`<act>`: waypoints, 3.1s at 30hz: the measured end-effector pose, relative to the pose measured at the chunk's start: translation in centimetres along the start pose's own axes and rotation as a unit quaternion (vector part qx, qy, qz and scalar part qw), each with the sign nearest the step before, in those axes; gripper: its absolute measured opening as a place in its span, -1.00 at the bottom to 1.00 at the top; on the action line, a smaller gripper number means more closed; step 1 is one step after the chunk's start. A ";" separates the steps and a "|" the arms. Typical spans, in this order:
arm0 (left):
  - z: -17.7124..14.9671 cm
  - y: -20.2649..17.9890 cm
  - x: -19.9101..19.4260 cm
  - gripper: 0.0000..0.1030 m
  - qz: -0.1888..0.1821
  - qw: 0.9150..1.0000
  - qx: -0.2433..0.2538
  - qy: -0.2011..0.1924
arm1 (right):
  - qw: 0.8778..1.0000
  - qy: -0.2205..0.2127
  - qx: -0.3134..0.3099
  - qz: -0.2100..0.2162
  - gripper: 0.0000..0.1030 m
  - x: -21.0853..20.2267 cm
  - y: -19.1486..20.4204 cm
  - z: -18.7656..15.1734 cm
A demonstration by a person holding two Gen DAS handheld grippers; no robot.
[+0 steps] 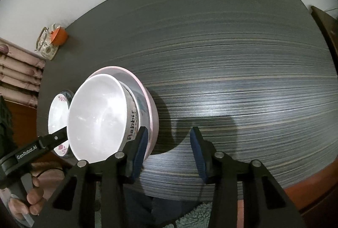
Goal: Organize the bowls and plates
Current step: 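Move both tools to the pink bowl rim and close on it, then lift and carry the pink bowl stack over the plate stack with both tools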
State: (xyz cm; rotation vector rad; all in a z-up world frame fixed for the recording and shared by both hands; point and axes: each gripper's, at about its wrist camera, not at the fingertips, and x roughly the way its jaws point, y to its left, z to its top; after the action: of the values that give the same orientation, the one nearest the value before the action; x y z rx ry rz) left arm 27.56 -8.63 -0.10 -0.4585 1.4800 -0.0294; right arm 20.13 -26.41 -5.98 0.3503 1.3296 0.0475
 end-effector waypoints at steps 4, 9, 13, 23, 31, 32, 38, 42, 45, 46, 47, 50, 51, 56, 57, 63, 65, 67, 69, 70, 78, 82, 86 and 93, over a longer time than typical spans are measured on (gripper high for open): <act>0.3 0.0 0.5 -0.33 0.003 1.000 -0.004 0.002 | 1.000 0.003 -0.002 -0.002 -0.26 0.4 0.0 0.1; 0.5 0.0 1.7 -0.33 0.009 1.000 -0.004 0.010 | 1.000 0.009 -0.006 -0.007 -0.26 1.2 0.2 0.0; 0.4 -0.1 2.4 -0.33 0.009 1.000 -0.004 0.014 | 1.000 0.013 -0.009 -0.006 -0.26 1.6 0.0 -0.1; 0.5 -0.2 2.8 -0.38 0.014 1.000 0.002 0.011 | 1.000 0.015 -0.010 -0.019 -0.26 2.3 0.2 -0.2; 0.3 -0.8 3.0 -0.67 0.010 1.000 0.016 0.004 | 1.000 0.012 -0.007 -0.028 -0.18 2.5 0.1 -0.2; 0.3 -1.1 3.0 -0.71 0.011 1.000 0.021 0.000 | 1.000 0.010 -0.007 -0.028 -0.18 2.5 0.2 -0.2; 0.3 -1.7 3.1 -0.91 0.009 1.000 0.029 -0.002 | 1.000 0.009 -0.010 -0.019 -0.25 2.6 0.4 -0.3; 0.3 -1.8 3.1 -0.91 0.010 0.999 0.032 -0.002 | 1.000 0.008 -0.018 -0.010 -0.49 2.5 0.9 -0.5; 0.4 -1.8 3.1 -0.91 0.010 0.999 0.032 -0.002 | 1.000 0.007 -0.022 -0.008 -0.63 2.5 1.0 -0.4; 0.4 -1.8 3.2 -0.91 0.010 0.999 0.032 -0.002 | 1.000 0.007 -0.023 -0.007 -0.67 2.5 1.1 -0.4; 0.4 -1.8 3.1 -0.91 0.010 0.999 0.032 -0.002 | 1.000 0.007 -0.024 -0.006 -0.73 2.5 1.1 -0.4; 0.3 -2.0 3.1 -0.91 0.011 0.999 0.035 -0.003 | 0.999 0.005 -0.033 -0.011 -0.76 2.4 1.3 -0.5; 0.3 -2.1 3.0 -0.91 0.011 0.999 0.036 -0.003 | 0.999 0.004 -0.033 -0.011 -0.76 2.4 1.4 -0.5; 0.4 -2.2 3.0 -0.91 0.012 0.999 0.036 -0.003 | 0.999 0.002 -0.031 -0.010 -0.76 2.4 1.2 -0.4; 0.4 -2.2 3.0 -0.91 0.012 0.999 0.036 -0.003 | 0.999 0.002 -0.031 -0.010 -0.76 2.4 1.2 -0.4; 0.4 -2.2 2.9 -0.91 0.014 0.999 0.037 -0.004 | 0.999 -0.002 -0.036 -0.012 -0.76 2.5 1.7 -0.6; 0.4 -2.2 2.8 -0.91 0.016 0.999 0.037 -0.005 | 0.999 -0.002 -0.037 -0.012 -0.76 2.5 1.7 -0.6; 0.4 -2.2 2.7 -0.90 0.017 0.999 0.038 -0.007 | 0.999 -0.003 -0.038 -0.011 -0.76 2.6 1.8 -0.6; 0.4 -2.3 2.6 -0.89 0.017 0.999 0.038 -0.007 | 0.999 -0.003 -0.038 -0.009 -0.76 2.5 1.8 -0.6; 0.3 -2.3 2.6 -0.89 0.016 0.999 0.038 -0.008 | 0.999 -0.004 -0.039 -0.009 -0.76 2.5 1.7 -0.6; 0.2 -2.2 1.9 -0.88 0.015 0.999 0.041 -0.015 | 0.999 -0.009 -0.043 -0.006 -0.76 1.8 1.6 -0.6; -0.1 -2.1 1.4 -0.88 0.016 0.999 0.043 -0.020 | 0.999 -0.013 -0.047 -0.005 -0.76 1.4 1.6 -0.5; -0.2 -2.1 0.8 -0.87 0.016 0.999 0.043 -0.025 | 0.999 -0.016 -0.051 -0.003 -0.76 0.9 1.8 -0.5; -0.4 -1.8 -0.5 -0.87 0.015 0.998 0.041 -0.037 | 0.998 -0.025 -0.061 -0.001 -0.76 -0.2 2.4 -0.4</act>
State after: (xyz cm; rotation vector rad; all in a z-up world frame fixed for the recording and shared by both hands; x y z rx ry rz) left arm 27.60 -10.27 0.96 -0.3677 1.4081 -0.0493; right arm 20.06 -24.09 -5.24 0.2451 1.2703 0.1178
